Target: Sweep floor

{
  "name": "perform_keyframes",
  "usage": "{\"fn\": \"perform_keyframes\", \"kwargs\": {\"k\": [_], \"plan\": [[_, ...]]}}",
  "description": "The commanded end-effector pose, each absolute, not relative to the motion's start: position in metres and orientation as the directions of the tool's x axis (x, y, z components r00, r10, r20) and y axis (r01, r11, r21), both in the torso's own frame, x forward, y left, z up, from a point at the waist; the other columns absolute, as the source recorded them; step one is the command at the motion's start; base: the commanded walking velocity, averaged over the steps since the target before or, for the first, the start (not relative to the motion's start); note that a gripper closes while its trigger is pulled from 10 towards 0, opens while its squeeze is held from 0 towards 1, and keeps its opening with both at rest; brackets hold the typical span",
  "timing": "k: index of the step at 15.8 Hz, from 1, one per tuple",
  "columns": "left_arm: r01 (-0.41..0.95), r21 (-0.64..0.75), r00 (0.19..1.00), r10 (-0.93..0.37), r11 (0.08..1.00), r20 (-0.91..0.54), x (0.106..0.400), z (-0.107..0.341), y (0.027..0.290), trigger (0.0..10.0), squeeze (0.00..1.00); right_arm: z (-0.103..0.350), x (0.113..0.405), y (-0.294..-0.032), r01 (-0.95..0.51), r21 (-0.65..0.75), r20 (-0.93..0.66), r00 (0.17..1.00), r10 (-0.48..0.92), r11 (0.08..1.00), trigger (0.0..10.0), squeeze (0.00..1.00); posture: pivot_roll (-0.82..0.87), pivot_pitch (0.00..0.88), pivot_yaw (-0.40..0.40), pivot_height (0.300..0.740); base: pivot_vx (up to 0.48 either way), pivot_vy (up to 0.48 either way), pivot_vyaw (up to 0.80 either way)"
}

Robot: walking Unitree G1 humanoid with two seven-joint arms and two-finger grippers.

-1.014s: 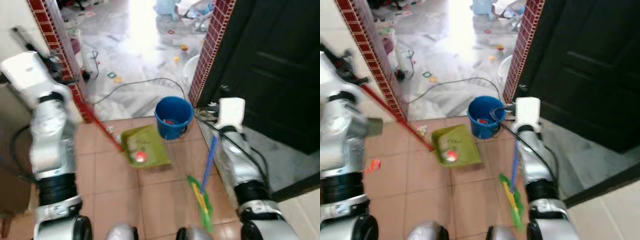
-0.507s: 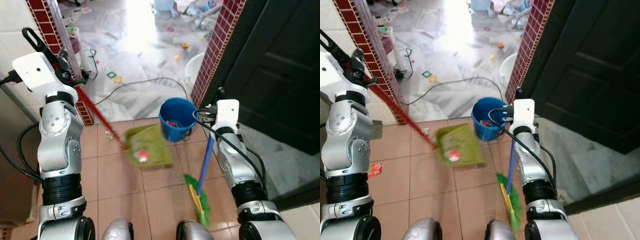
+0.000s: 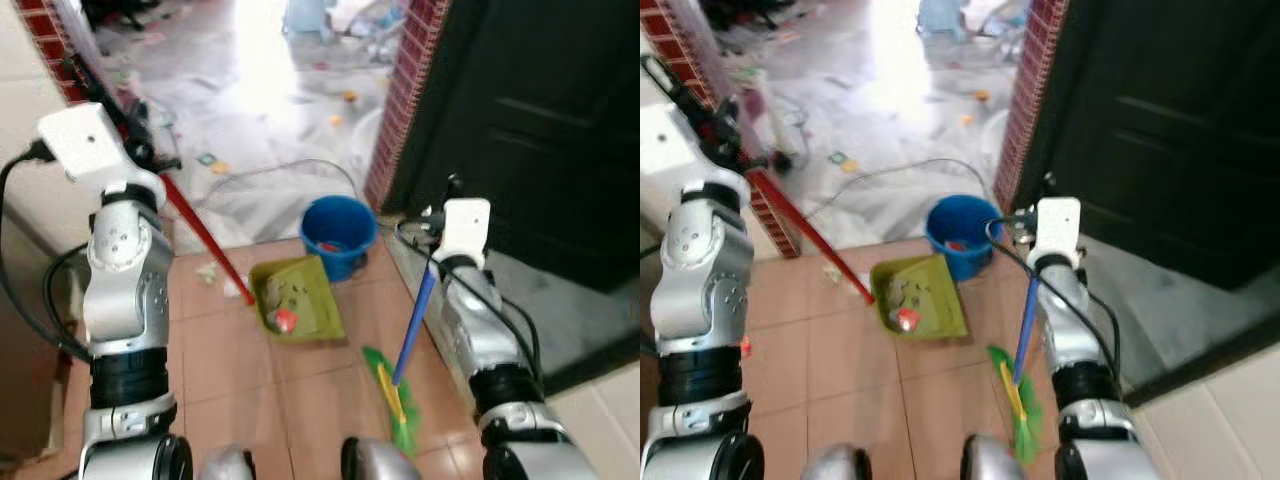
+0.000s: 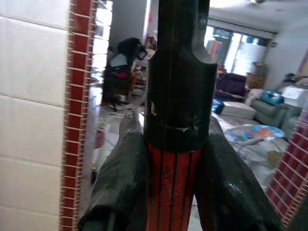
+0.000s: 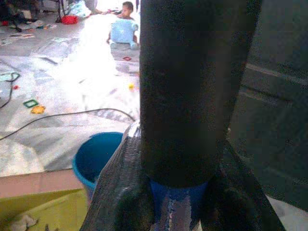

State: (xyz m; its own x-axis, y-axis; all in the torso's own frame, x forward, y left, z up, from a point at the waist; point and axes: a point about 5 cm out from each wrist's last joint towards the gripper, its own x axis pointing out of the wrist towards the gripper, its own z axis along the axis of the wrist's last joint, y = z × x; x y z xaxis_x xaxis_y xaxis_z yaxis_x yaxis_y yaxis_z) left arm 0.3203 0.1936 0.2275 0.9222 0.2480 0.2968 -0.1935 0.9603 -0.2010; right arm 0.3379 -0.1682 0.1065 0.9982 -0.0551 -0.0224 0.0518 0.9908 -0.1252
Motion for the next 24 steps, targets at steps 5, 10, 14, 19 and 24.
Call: {"fn": "perform_keyframes", "kwargs": {"k": [5, 10, 14, 19, 24], "plan": [[-0.168, -0.220, 0.885, 0.246, 0.961, 0.396, 0.315, 0.249, 0.192, 10.0, 0.00, 0.108, 0.340, -0.169, 0.033, -0.136, -0.023, 0.999, -0.037, 0.990, 10.0, 0.00, -0.04, 0.055, -0.007, 0.740, 0.000, 0.000, 0.00], [-0.128, -0.235, 0.864, 0.225, 0.963, 0.451, 0.313, 0.262, 0.192, 10.0, 0.00, 0.104, 0.339, -0.166, 0.023, -0.137, -0.038, 0.999, -0.028, 0.990, 10.0, 0.00, -0.04, 0.057, -0.007, 0.740, 0.124, 0.000, 0.00], [-0.113, -0.264, 0.835, 0.235, 0.958, 0.497, 0.312, 0.279, 0.193, 10.0, 0.00, 0.104, 0.340, -0.167, 0.018, -0.136, -0.044, 0.999, -0.024, 0.991, 10.0, 0.00, -0.04, 0.057, -0.009, 0.740, 0.480, 0.000, 0.00], [-0.115, -0.270, 0.829, 0.242, 0.956, 0.504, 0.312, 0.282, 0.193, 10.0, 0.00, 0.104, 0.341, -0.166, 0.017, -0.138, -0.041, 0.999, -0.022, 0.990, 10.0, 0.00, -0.04, 0.058, -0.008, 0.740, 0.480, 0.000, 0.00], [-0.118, -0.273, 0.838, 0.243, 0.955, 0.489, 0.313, 0.276, 0.192, 10.0, 0.00, 0.105, 0.341, -0.167, 0.017, -0.142, -0.038, 0.999, -0.023, 0.990, 10.0, 0.00, -0.04, 0.058, -0.009, 0.740, 0.480, 0.000, 0.00]]}}
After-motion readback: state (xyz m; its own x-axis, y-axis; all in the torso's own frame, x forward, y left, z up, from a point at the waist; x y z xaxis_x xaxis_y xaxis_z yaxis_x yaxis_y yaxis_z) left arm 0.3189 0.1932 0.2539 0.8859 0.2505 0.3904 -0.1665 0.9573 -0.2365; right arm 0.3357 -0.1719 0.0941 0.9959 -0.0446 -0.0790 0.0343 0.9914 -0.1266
